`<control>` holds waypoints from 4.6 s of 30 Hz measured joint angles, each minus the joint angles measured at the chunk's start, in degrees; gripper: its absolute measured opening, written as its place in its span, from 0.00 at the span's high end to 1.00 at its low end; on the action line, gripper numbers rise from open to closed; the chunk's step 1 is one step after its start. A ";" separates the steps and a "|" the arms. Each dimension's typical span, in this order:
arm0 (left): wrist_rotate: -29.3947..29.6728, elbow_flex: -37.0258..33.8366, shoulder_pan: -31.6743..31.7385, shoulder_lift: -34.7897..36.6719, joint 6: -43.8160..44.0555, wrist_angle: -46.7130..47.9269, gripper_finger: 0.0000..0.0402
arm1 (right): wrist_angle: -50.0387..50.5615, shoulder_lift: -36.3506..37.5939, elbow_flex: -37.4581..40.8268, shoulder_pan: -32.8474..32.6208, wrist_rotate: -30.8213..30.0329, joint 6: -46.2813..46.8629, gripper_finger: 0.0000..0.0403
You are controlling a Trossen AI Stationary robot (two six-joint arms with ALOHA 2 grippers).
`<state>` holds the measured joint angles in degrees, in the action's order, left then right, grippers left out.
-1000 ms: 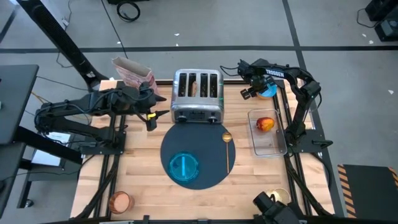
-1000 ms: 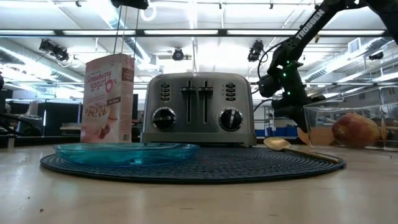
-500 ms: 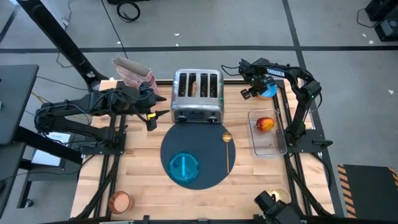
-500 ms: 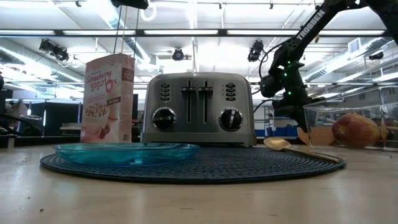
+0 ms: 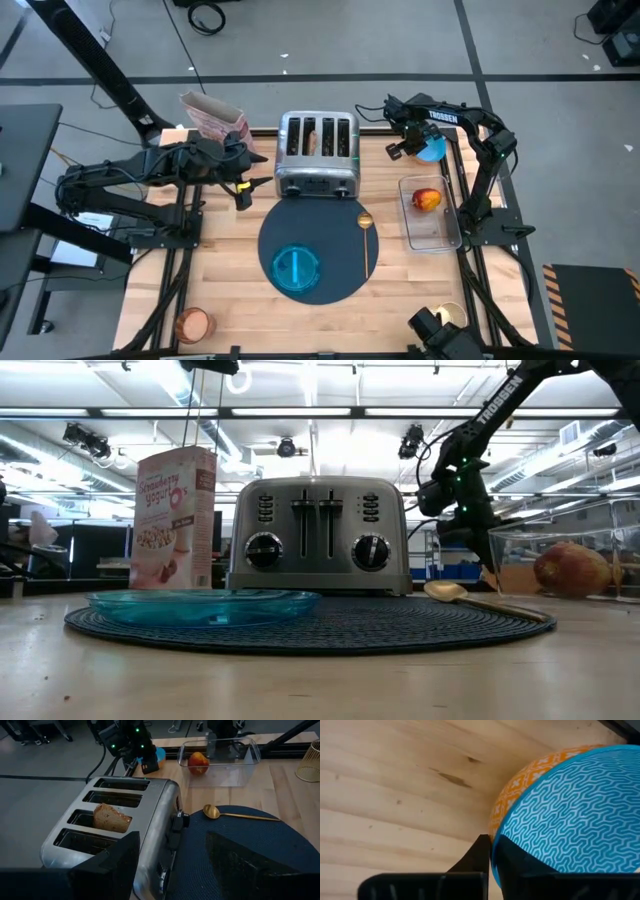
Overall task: Arrange a breakfast setting
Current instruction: Put the orange and blue bowl on the blue table mat
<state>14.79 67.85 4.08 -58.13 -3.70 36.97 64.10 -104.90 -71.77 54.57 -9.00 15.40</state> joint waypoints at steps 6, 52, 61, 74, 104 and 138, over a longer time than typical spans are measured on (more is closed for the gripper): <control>0.00 0.01 0.00 0.00 -0.02 0.00 0.42 | -0.26 0.00 0.00 0.00 2.74 0.09 0.79; -0.75 0.07 -0.82 9.55 0.42 1.55 0.42 | 20.28 0.07 -24.50 -8.87 -3.67 4.65 0.95; -5.41 0.07 -3.07 13.85 2.62 2.42 0.42 | 26.36 3.23 -39.41 -20.74 -3.42 16.49 0.95; -9.82 0.07 -5.58 15.93 3.55 6.29 0.42 | 25.91 5.81 -41.46 -53.13 2.47 43.93 0.95; -10.63 0.01 -11.56 15.78 15.40 6.26 0.42 | -21.21 5.47 -10.12 -68.99 12.53 -17.39 0.95; -10.36 0.01 -11.72 15.78 12.07 6.75 0.42 | -2.37 -18.80 -27.82 -66.12 -1.42 -52.09 0.95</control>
<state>4.43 67.85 -7.64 -42.35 8.36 43.72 61.73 -123.70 -99.59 -11.55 -10.42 -36.69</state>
